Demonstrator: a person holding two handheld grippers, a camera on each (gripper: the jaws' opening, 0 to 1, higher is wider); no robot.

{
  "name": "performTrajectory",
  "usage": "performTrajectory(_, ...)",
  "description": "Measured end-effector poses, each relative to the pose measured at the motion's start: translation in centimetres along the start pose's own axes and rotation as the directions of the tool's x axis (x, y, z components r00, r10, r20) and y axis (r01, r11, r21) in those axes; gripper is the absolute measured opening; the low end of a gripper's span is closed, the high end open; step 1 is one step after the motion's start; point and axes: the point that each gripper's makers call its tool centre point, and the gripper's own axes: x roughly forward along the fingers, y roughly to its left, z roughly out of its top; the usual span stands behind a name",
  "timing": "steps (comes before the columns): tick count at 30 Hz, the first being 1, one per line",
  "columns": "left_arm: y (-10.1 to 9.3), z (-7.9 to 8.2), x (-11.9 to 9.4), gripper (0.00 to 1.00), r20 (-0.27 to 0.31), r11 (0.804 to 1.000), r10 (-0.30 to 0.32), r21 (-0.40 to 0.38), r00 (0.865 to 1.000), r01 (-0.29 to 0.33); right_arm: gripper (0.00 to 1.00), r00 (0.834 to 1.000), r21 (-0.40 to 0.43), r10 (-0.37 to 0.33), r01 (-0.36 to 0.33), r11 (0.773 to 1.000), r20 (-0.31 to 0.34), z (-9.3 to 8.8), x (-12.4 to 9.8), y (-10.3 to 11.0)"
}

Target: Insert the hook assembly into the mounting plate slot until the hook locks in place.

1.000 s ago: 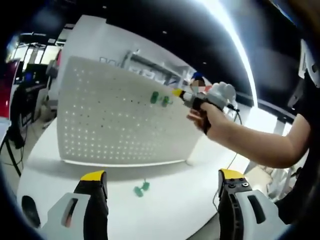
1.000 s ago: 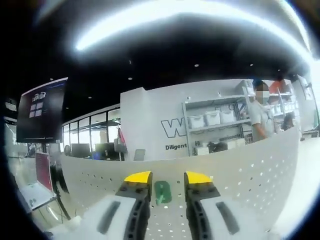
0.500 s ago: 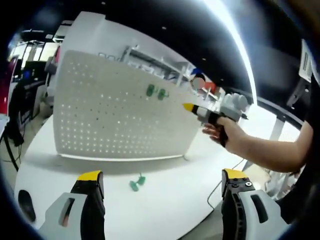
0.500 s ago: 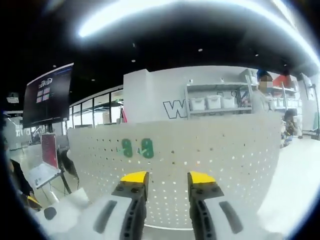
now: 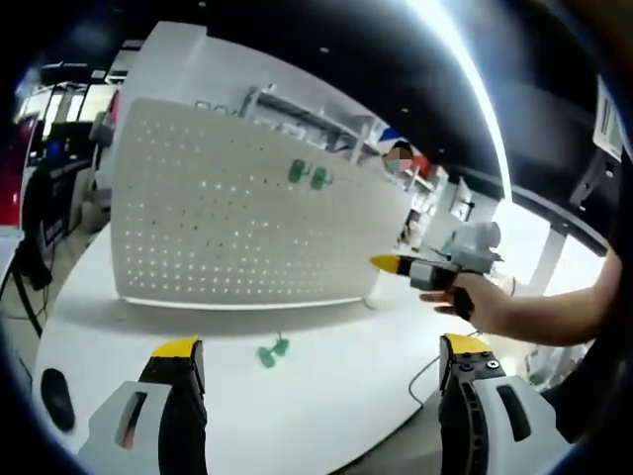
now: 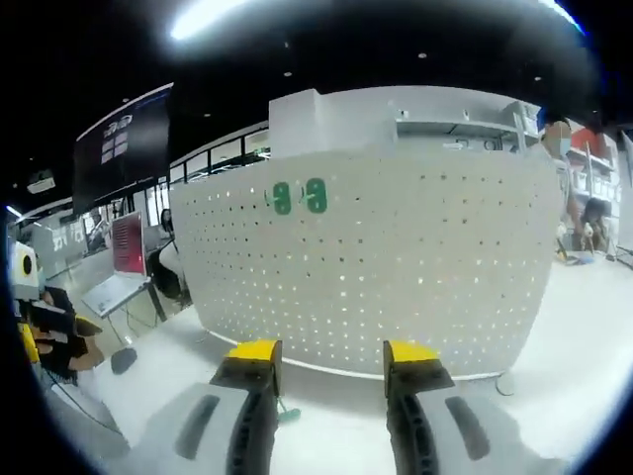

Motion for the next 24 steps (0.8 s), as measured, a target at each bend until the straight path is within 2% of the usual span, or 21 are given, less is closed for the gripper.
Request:
performTrajectory(4, -0.1, -0.7, -0.3, 1.0, -0.019, 1.0, 0.002, -0.004, 1.0, -0.002, 0.42, 0.999, 0.026, 0.008, -0.006, 1.0, -0.048, -2.4, -1.4, -0.5)
performTrajectory(10, 0.1, -1.7, -0.7, 0.99, -0.047, 1.0, 0.016, -0.004, 0.999, -0.017, 0.44, 0.995, 0.025, 0.006, -0.004, 1.0, -0.096, -4.9, -3.5, -0.5)
performTrajectory(14, 0.8, -3.2, -1.1, 0.98, -0.115, 0.998, 0.058, 0.037, 0.992, -0.055, 0.46, 0.991, 0.025, 0.024, -0.021, 0.999, -0.128, -6.4, -4.4, 0.1)
performTrajectory(19, 0.8, -3.7, -1.4, 0.98, -0.117, 0.998, 0.06, 0.015, 0.991, -0.059, 0.49, 0.989, 0.04, 0.04, -0.035, 0.999, -0.142, -7.1, -5.2, 0.4)
performTrajectory(24, 1.1, -4.9, -1.9, 0.98, -0.155, 0.997, 0.078, 0.007, 0.985, -0.077, 0.49, 0.982, 0.034, 0.068, -0.063, 0.997, -0.176, -8.0, -6.0, 1.0)
